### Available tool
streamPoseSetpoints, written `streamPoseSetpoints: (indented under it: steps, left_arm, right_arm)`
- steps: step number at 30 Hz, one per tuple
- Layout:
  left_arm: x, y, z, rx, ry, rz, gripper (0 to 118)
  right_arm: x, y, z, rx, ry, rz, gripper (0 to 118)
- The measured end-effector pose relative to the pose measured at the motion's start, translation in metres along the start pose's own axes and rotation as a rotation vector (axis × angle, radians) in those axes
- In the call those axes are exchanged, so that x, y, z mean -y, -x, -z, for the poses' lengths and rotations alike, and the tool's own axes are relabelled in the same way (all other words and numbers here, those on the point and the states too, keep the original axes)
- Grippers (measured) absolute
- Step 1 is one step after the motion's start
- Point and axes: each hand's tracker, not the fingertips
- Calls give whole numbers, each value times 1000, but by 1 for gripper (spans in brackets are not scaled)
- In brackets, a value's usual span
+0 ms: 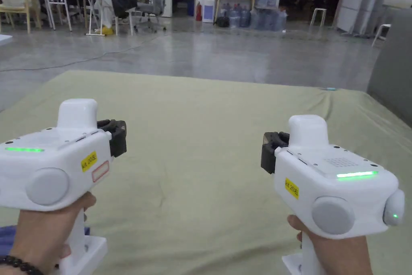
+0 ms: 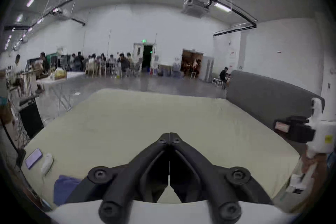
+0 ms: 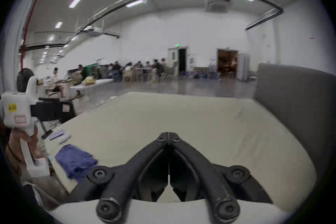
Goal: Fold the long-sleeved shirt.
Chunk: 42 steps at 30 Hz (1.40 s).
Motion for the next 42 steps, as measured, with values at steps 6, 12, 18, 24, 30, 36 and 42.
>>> streamPoseSetpoints:
  steps: [6, 12, 18, 24, 30, 36, 42]
  left_arm:
    - [20, -80, 8, -115, -169, 186, 0]
    - [60, -114, -9, -85, -186, 221, 0]
    - [95, -118, -18, -74, -130, 193, 0]
    - [124, -114, -22, -80, -86, 150, 0]
    - [143, -103, -37, -138, -110, 132, 0]
    - [148, -99, -40, -155, -117, 143, 0]
    - [150, -102, -38, -136, -98, 130, 60]
  right_arm:
    - [0, -55, -30, 182, -108, -73, 0]
    - [28, -77, -45, 257, -156, -59, 0]
    - [57, -71, -60, 303, -171, -28, 0]
    - [84, -64, -72, 307, -140, -24, 0]
    - [114, -63, -81, 310, -159, -35, 0]
    - [126, -66, -75, 325, -114, -46, 0]
    - [127, -65, -75, 304, -96, -42, 64]
